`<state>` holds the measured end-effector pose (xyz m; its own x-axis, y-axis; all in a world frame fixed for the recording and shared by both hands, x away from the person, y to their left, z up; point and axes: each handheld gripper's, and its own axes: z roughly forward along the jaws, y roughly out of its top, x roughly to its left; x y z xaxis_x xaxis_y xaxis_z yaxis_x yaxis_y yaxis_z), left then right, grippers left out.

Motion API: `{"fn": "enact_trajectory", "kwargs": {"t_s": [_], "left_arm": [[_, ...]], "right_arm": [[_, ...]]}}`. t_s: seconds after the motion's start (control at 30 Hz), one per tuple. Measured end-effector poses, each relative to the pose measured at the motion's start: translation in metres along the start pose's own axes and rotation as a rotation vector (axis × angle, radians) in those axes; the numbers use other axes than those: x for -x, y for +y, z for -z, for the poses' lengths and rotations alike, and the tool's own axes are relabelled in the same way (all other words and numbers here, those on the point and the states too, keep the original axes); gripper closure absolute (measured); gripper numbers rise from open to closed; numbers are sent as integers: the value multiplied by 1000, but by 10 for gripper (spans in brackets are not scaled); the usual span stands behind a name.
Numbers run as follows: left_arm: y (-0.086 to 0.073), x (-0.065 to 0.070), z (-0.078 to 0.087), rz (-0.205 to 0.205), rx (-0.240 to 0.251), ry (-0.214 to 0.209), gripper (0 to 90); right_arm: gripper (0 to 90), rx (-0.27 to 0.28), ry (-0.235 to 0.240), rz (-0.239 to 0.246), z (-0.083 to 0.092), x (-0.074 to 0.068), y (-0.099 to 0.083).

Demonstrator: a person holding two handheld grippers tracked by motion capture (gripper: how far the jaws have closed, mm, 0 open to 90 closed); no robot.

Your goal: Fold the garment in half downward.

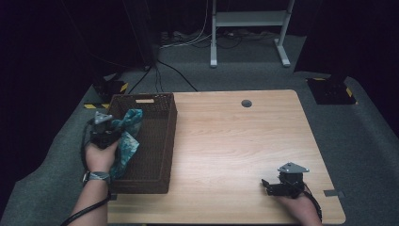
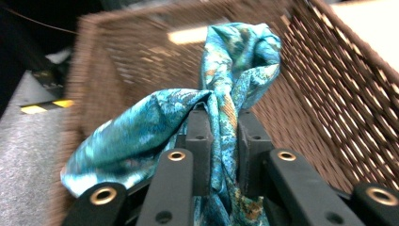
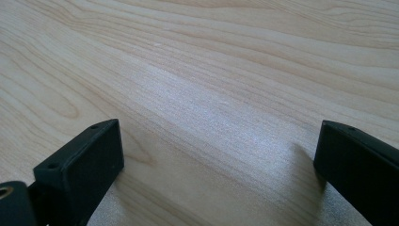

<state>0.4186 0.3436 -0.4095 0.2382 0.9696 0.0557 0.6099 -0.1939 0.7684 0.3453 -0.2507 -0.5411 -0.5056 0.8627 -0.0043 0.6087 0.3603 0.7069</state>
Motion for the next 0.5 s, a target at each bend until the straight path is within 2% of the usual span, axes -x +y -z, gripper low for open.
{"fn": "enact_trajectory", "kwargs": {"t_s": [0.07,0.1,0.13,0.27,0.37,0.5], "left_arm": [[4,14,-9,-58,-47,-28,710],[6,21,-13,-82,-57,-36,612],[9,27,-14,-94,-54,-39,612],[20,40,-14,-111,-28,-80,544],[27,43,-13,-116,-24,-80,526],[31,39,-17,-109,-51,-64,505]], "right_arm": [[18,-1,2,1,0,0,0],[19,-1,5,2,0,0,0],[19,-1,5,2,0,0,0],[18,-1,7,4,0,0,0],[18,0,10,9,0,0,0],[18,-1,11,11,0,0,0]]}}
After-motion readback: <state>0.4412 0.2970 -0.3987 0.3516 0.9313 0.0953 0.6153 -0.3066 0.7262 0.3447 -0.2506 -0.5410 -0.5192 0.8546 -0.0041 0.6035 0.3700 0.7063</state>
